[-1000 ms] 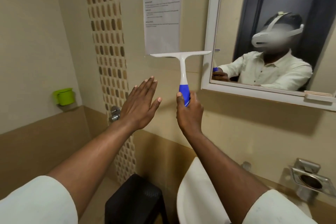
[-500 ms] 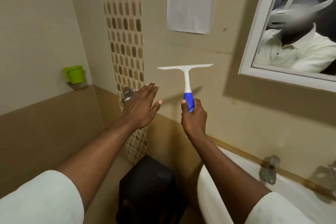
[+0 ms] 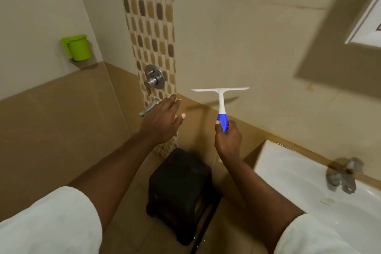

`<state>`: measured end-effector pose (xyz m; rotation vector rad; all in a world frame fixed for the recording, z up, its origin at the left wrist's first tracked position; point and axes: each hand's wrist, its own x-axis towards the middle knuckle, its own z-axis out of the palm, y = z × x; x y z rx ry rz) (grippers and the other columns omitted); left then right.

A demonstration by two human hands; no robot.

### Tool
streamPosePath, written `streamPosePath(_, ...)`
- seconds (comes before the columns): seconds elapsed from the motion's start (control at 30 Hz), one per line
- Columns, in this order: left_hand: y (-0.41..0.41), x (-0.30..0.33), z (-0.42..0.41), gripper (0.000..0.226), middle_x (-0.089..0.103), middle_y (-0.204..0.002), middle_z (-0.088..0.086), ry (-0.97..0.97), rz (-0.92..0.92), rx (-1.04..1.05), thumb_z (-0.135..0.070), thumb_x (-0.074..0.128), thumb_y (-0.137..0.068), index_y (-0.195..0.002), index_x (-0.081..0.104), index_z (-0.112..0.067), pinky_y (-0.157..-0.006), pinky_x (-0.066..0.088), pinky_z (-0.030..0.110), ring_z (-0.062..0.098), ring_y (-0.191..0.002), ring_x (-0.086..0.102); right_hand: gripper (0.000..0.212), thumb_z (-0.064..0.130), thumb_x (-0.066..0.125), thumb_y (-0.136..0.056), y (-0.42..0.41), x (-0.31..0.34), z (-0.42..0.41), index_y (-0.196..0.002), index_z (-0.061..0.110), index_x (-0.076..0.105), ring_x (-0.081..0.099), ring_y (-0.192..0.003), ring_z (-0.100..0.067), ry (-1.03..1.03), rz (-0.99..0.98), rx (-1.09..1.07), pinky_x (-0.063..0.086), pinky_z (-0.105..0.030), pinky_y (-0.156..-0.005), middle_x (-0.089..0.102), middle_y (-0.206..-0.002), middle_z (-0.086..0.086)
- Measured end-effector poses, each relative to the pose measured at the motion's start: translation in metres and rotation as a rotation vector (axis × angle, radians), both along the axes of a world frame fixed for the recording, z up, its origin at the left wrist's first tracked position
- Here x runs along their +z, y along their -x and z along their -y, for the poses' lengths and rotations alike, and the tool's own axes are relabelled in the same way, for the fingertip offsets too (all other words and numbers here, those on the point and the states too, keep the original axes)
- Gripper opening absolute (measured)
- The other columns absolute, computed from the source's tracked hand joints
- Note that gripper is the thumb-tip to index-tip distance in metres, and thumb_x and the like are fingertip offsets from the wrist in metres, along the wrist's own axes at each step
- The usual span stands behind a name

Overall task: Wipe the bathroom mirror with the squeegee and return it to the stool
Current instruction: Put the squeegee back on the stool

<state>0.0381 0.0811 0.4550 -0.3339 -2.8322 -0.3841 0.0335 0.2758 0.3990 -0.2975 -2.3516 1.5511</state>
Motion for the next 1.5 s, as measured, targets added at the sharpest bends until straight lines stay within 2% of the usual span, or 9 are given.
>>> streamPosePath(0.2,0.011,-0.047,0.011,0.052,0.027,-0.153,0.009,-0.004,0.085,-0.019,-0.038,0.036,-0.097,-0.142,0.034,-0.012,-0.114,0.024,0.041,0.024,-0.141,0.023,0.029,0.037,0.052,-0.092,0.008,-0.044,0.013,-0.100,0.009,0.053,0.062,-0.074,-0.035,-0.022,0.115,0.000,0.055,-0.047,-0.072,0.062,-0.083,-0.014)
streamPosePath(0.47,0.020,-0.100,0.023,0.051,0.029,-0.152,0.012,-0.042,0.213,-0.019,-0.035,0.038,-0.097,-0.141,0.035,-0.008,-0.111,0.027,0.042,0.029,-0.138,0.029,0.032,0.037,0.051,-0.093,0.013,-0.097,0.027,-0.114,0.013,0.049,0.058,-0.080,-0.025,-0.044,0.278,0.019,0.048,-0.037,-0.074,0.057,-0.092,-0.006)
streamPosePath(0.57,0.021,-0.122,0.028,0.052,0.028,-0.153,0.011,-0.050,0.262,-0.012,-0.036,0.037,-0.098,-0.142,0.033,-0.009,-0.113,0.025,0.041,0.027,-0.139,0.028,0.030,0.033,0.053,-0.093,0.014,-0.117,0.033,-0.114,0.013,0.048,0.055,-0.075,-0.019,-0.014,0.326,0.035,0.043,-0.032,-0.071,0.054,-0.089,-0.001)
streamPosePath(0.67,0.020,-0.148,0.031,0.052,0.025,-0.154,0.011,-0.079,0.333,0.009,-0.035,0.035,-0.098,-0.143,0.031,-0.009,-0.115,0.019,0.040,0.025,-0.141,0.022,0.027,0.032,0.055,-0.092,0.012,-0.139,0.041,-0.109,0.013,0.047,0.060,-0.078,-0.025,0.053,0.387,0.038,0.051,-0.037,-0.072,0.055,-0.088,-0.003)
streamPosePath(0.83,0.015,-0.187,0.034,0.053,0.024,-0.155,0.010,-0.065,0.418,0.030,-0.035,0.035,-0.099,-0.145,0.028,-0.010,-0.115,0.016,0.038,0.024,-0.142,0.020,0.036,0.035,0.056,-0.091,0.010,-0.184,0.051,-0.117,0.010,0.048,0.065,-0.094,-0.038,0.038,0.553,-0.004,0.054,-0.052,-0.086,0.063,-0.107,-0.019)
streamPosePath(1.0,0.012,-0.230,0.037,0.054,0.021,-0.156,0.010,-0.083,0.476,0.049,-0.034,0.038,-0.098,-0.145,0.027,-0.009,-0.115,0.017,0.040,0.024,-0.143,0.019,0.040,0.034,0.054,-0.092,0.012,-0.230,0.056,-0.124,0.012,0.046,0.066,-0.098,-0.032,0.055,0.733,-0.031,0.055,-0.049,-0.087,0.063,-0.113,-0.018)
streamPosePath(1.13,0.010,-0.262,0.041,0.054,0.022,-0.155,0.009,-0.103,0.513,0.053,-0.034,0.039,-0.098,-0.145,0.028,-0.010,-0.115,0.017,0.039,0.022,-0.143,0.019,0.039,0.028,0.058,-0.091,0.015,-0.265,0.059,-0.120,0.002,0.054,0.053,-0.118,-0.035,-0.018,0.699,-0.048,0.042,-0.049,-0.102,0.059,-0.121,-0.021)
streamPosePath(1.4,0.011,-0.324,0.045,0.055,0.022,-0.155,0.009,-0.126,0.569,0.078,-0.034,0.040,-0.097,-0.145,0.026,-0.010,-0.116,0.014,0.040,0.023,-0.143,0.018,0.043,0.030,0.060,-0.089,0.027,-0.324,0.077,-0.121,0.002,0.056,0.057,-0.110,-0.030,-0.114,0.732,-0.113,0.046,-0.039,-0.097,0.057,-0.122,-0.017)
streamPosePath(1.5,0.013,-0.344,0.047,0.057,0.019,-0.156,0.009,-0.155,0.605,0.087,-0.034,0.039,-0.098,-0.146,0.022,-0.011,-0.117,0.011,0.039,0.023,-0.144,0.014,0.045,0.032,0.060,-0.089,0.035,-0.344,0.083,-0.121,0.001,0.055,0.055,-0.113,-0.030,-0.143,0.729,-0.124,0.044,-0.043,-0.100,0.055,-0.123,-0.017)
